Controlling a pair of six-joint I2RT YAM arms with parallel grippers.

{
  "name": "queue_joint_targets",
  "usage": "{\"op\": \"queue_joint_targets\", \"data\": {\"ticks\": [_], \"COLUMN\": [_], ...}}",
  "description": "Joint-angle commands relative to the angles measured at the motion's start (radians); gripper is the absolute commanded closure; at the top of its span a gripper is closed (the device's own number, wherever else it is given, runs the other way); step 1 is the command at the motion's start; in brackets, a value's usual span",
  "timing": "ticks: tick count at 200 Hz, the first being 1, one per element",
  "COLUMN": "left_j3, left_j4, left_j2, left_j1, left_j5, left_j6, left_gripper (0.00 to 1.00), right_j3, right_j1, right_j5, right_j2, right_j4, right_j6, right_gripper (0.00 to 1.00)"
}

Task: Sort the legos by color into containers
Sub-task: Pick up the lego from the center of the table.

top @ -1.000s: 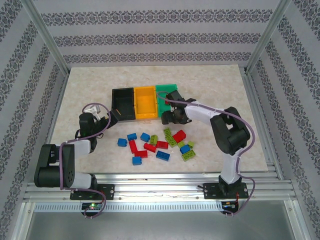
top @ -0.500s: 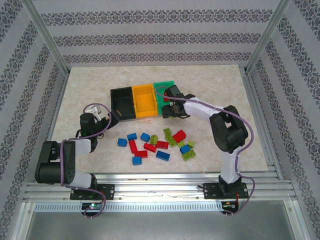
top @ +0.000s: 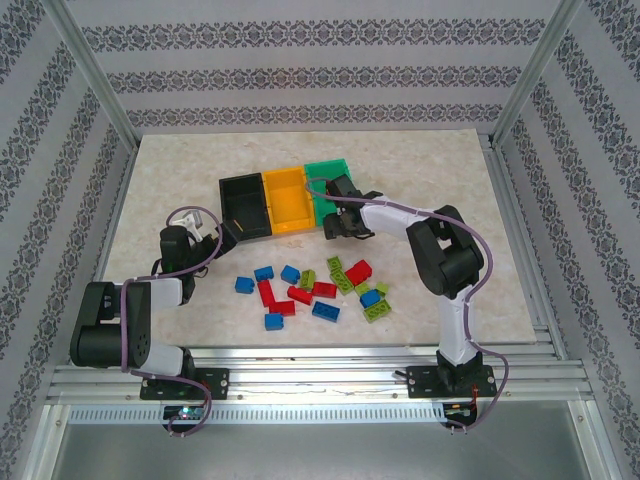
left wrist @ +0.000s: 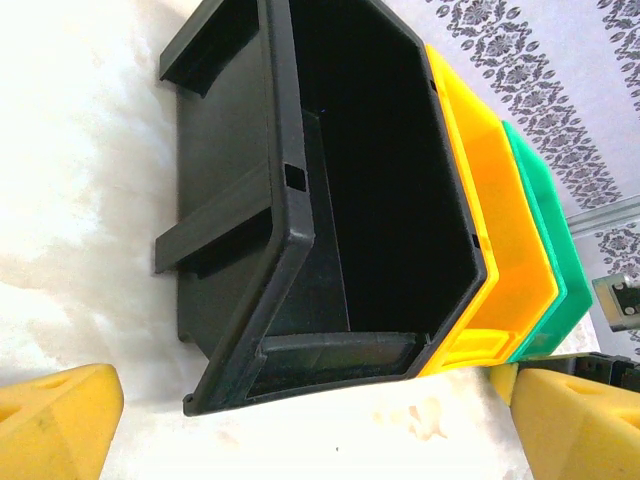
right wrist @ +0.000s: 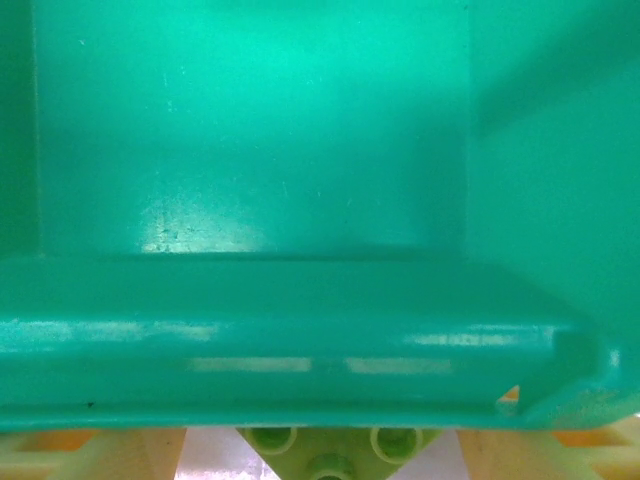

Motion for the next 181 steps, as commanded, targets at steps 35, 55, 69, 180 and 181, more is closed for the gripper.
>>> {"op": "queue_joint_targets", "data": {"ticks": [35,55,69,180,181], "left_j3": [0.001,0.001,0.000,0.002,0.002], "left_j4": [0.057,0.052,0.051,0.059,0.059], "left_j2": [0.001,-0.004,-0.003,0.018,0.018], "left_j1": [-0.001,-0.001,-0.001,0.000,-0.001], "left_j5": [0.024,0.019,0.020,0.019,0.020], "left_j6": [-0.007,-0.005,-0.005,-0.007,-0.007], "left_gripper": [0.00,0.00,0.00,0.00,0.00], "right_j3": [0.041,0.015,-0.022,-0.205,-0.203], "right_j1": [0.011,0.015,0.015,0.075,0.074], "right_j5": [0.012,0.024,0.025,-0.039,-0.043], "right_j2": [0.071,0.061,0.043,-0.193,-0.194], "right_j4": [0.047,0.048,0.062,0.102,0.101], "right_j6": [-0.014,-0.022,-0.028,-0.009,-0.009], "right_gripper": [0.46,0.54,0.59,0.64,0.64]}}
